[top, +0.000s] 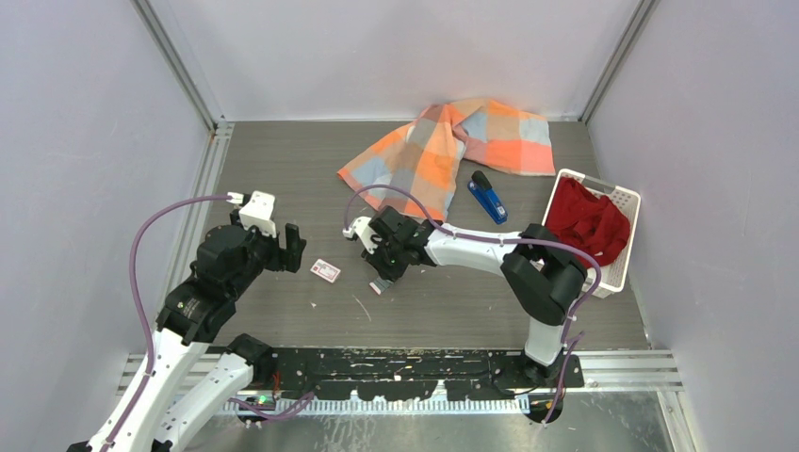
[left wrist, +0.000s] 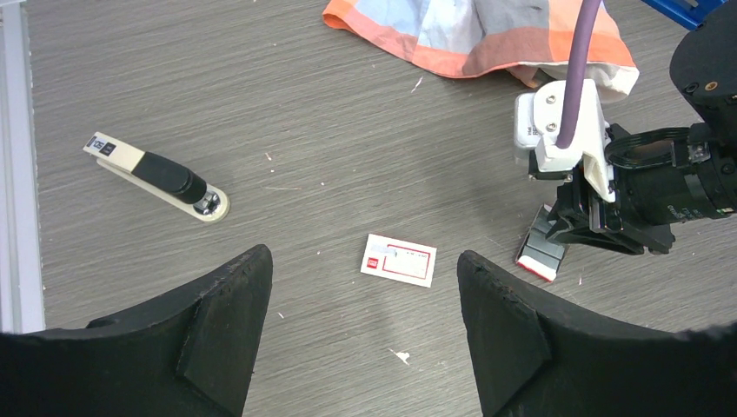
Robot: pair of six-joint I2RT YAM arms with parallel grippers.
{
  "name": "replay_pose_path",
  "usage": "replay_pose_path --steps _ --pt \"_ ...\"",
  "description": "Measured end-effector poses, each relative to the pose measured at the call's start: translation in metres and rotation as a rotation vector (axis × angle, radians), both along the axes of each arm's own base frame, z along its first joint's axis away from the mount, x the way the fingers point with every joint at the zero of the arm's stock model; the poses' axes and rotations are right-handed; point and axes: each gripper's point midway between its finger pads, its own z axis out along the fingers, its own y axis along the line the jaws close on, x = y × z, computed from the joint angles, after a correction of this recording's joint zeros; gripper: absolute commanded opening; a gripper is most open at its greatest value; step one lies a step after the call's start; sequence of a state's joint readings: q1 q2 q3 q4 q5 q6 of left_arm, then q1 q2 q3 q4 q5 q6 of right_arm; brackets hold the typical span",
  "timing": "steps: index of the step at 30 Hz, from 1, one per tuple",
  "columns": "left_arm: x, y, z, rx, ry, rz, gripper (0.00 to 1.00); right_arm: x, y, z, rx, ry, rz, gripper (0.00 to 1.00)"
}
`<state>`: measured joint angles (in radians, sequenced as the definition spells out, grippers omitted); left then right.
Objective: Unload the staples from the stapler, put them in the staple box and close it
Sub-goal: Place the staple in the staple box.
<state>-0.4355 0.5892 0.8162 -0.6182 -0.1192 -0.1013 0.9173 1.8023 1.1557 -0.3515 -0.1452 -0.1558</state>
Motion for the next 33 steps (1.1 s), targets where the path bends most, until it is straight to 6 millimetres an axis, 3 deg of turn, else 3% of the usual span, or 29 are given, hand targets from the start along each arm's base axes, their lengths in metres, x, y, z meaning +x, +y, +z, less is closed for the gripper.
replay_pose_path --steps 33 --pt "0.0003 0.0008 0.0001 0.000 0.000 0.003 0.78 -0.0009 -0.0012 -0.0032 -0.014 0.009 0.003 0.29"
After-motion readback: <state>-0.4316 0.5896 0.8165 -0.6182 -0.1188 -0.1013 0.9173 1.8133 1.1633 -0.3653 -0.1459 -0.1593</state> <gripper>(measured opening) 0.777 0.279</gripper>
